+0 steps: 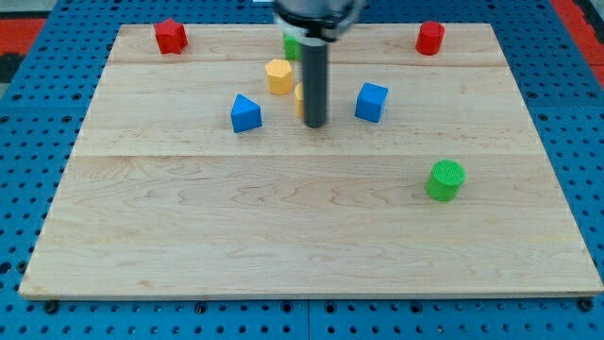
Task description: Slide the blue cube towards the center left
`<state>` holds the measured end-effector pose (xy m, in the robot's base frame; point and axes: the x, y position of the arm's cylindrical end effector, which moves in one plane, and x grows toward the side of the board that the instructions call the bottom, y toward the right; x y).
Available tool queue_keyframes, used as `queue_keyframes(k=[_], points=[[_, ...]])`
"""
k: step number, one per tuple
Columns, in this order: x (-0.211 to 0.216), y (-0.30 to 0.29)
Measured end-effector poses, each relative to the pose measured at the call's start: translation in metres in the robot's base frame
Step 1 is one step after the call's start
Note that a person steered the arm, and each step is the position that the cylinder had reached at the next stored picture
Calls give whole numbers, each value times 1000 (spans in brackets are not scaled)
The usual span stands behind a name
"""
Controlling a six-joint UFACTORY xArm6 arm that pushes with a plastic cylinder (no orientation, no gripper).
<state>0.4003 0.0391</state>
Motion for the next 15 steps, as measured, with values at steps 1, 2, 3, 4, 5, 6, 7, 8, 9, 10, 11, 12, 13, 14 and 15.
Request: queue_keyframes(k=[1, 2, 3, 4, 5, 6, 7, 8, 9, 10, 11, 12, 13, 14, 15], points=[[20, 84], [-12, 129], [-70, 154], [-81, 117], [-90, 89], [-27, 80], [-8, 65], [-63, 128], [-65, 56], [7, -1], [36, 6], [59, 23], [59, -53], [38, -144], [38, -179]])
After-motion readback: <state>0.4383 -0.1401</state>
